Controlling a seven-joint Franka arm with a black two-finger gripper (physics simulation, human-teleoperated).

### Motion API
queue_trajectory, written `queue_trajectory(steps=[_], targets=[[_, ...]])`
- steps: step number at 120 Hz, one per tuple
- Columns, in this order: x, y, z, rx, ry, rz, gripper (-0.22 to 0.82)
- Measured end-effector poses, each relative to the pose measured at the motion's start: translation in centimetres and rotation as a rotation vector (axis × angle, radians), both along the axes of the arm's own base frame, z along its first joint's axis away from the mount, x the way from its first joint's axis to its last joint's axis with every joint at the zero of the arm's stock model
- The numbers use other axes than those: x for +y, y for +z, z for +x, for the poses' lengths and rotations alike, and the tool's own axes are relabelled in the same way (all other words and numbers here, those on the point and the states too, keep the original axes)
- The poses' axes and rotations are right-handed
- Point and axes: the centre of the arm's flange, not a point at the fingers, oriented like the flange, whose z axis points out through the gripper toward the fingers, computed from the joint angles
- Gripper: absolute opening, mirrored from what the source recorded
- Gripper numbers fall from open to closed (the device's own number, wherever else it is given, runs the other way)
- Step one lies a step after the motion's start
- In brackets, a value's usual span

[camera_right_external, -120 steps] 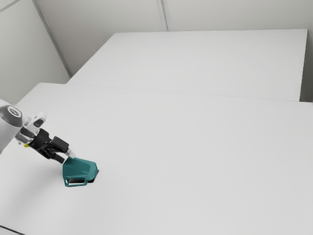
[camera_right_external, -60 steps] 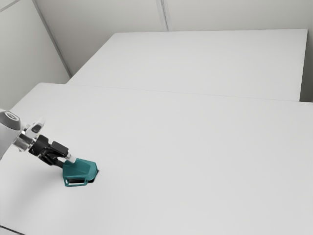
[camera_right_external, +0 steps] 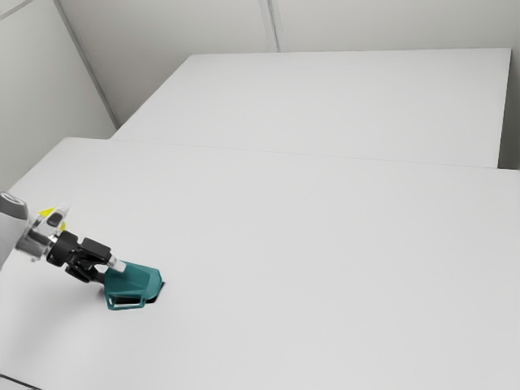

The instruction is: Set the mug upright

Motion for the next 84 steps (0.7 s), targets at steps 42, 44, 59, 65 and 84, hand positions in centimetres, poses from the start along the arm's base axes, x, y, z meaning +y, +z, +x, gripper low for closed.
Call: queue_trajectory(steps=[42,44,59,65,84], targets=[[-1.2,-1.0,0.7,-0.036,-0.013,-0.076,0.60],[-1.3,-1.0,0.7,-0.038,-0.015,-0.079,0.60],[-1.5,-1.2,0.8,-0.055,-0.019,-0.099,0.60],[-1.4,-1.2,0.7,-0.061,-0.018,-0.103,0.60],[-1.2,-1.1,0.5,-0.080,-0.025,-0.107,0.60]])
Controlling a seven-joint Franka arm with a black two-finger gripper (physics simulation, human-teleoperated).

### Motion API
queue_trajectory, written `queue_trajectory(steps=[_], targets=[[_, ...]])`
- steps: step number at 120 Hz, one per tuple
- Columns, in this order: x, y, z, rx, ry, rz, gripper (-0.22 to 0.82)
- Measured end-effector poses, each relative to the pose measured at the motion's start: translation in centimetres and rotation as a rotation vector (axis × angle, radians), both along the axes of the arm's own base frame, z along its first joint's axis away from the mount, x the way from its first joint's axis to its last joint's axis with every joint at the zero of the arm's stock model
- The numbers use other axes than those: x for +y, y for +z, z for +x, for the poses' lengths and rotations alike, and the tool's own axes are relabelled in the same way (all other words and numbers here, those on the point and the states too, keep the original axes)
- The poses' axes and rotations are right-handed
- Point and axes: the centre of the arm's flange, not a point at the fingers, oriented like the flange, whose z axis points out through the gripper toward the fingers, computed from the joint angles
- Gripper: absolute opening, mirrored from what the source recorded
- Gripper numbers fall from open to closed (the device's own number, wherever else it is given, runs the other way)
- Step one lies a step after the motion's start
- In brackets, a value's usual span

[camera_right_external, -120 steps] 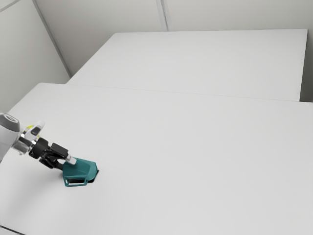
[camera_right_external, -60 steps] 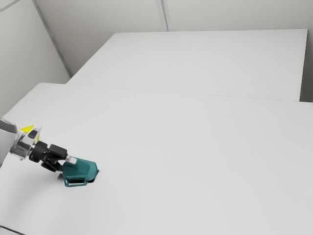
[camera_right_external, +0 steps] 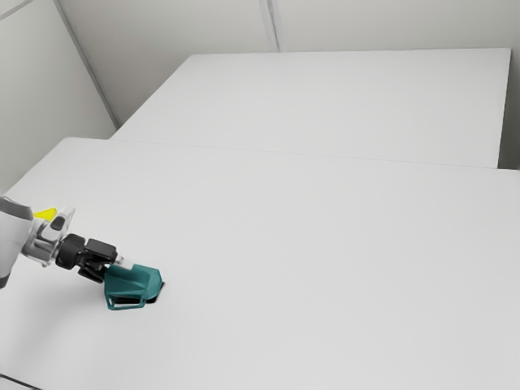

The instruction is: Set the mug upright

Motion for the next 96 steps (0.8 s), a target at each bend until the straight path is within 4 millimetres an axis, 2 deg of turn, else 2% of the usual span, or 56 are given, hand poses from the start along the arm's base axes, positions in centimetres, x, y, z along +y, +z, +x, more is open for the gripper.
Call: queue_trajectory(steps=[33,96], targets=[[0.22,0.04,-0.21,-0.026,-0.015,-0.004,0.46],[0.07,0.20,-0.07,-0.066,-0.036,-0.011,0.10]])
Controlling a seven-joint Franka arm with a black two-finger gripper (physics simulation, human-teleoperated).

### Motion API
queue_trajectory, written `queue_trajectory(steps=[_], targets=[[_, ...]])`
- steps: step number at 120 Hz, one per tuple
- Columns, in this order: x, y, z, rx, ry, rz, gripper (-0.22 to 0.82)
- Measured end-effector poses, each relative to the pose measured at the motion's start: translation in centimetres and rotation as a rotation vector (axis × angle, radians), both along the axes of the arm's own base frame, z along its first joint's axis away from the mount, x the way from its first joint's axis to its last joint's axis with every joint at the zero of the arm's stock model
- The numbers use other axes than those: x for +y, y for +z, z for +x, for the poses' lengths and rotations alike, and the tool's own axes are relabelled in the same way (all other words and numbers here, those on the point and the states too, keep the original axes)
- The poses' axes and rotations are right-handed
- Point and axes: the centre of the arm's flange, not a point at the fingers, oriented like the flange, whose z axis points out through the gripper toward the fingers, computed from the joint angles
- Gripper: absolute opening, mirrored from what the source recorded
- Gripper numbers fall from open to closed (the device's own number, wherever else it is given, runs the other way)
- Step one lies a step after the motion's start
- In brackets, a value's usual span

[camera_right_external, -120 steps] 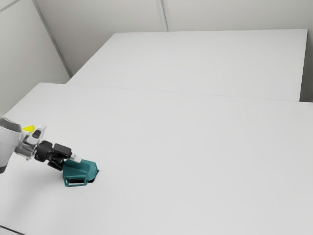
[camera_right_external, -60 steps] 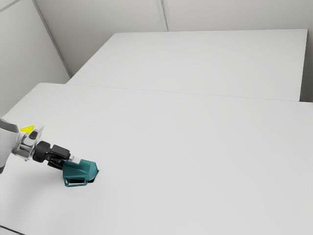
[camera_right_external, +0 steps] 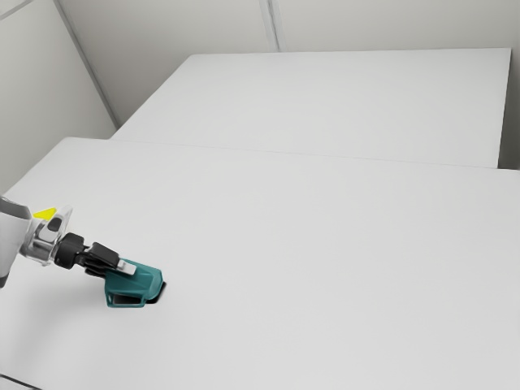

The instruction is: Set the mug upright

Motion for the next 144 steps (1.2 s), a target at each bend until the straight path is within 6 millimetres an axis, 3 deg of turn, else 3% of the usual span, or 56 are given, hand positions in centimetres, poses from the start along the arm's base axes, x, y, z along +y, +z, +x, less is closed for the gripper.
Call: queue_trajectory(steps=[38,73,93,117,126,144], targets=[[-0.4,0.1,0.3,-0.018,-0.007,-0.006,-0.08],[-1.1,1.2,1.2,-0.056,-0.018,-0.020,-0.15],[-1.0,3.5,2.5,-0.113,-0.035,0.000,-0.15],[-0.9,8.0,5.2,-0.192,-0.107,0.120,-0.16],[-2.9,9.2,6.9,-0.201,-0.193,0.201,-0.16],[-11.0,11.5,10.6,-0.240,-0.457,0.396,-0.16]])
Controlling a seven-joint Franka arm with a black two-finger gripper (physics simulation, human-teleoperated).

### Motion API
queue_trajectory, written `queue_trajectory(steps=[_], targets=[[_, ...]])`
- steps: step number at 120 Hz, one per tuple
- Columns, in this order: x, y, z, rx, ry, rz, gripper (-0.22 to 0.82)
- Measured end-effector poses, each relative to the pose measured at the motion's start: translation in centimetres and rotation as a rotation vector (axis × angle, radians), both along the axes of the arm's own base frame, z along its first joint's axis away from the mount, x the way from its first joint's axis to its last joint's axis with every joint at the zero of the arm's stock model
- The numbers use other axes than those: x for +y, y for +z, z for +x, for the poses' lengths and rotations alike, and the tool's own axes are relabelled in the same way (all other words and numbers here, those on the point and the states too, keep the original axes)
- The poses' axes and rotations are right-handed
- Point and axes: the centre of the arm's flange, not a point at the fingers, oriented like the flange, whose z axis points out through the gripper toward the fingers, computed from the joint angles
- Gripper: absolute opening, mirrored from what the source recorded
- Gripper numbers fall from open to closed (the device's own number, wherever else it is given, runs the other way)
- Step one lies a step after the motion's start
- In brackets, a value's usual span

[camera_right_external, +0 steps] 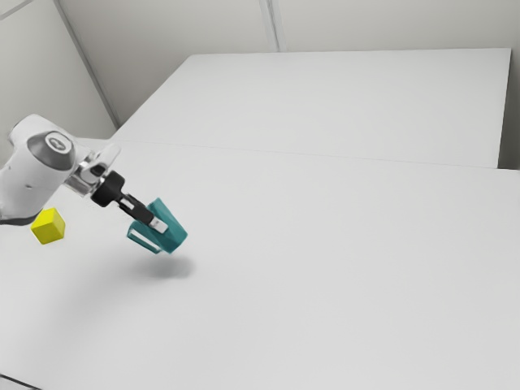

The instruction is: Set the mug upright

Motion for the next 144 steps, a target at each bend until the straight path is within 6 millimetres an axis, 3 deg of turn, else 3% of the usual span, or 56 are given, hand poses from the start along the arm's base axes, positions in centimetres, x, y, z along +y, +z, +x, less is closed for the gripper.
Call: queue_trajectory(steps=[25,38,53,69,96,111,144], targets=[[-5.5,3.2,3.7,-0.078,-0.177,0.269,-0.16],[-7.6,3.4,5.6,-0.088,-0.219,0.352,-0.16],[-10.3,2.6,6.4,-0.085,-0.257,0.413,-0.16],[-13.0,1.3,6.3,-0.077,-0.298,0.477,-0.16],[-15.9,-1.5,3.1,-0.062,-0.329,0.552,-0.17],[-15.6,-2.3,2.7,-0.067,-0.294,0.571,-0.18],[-10.1,-4.3,1.4,-0.061,-0.137,0.602,-0.18]])
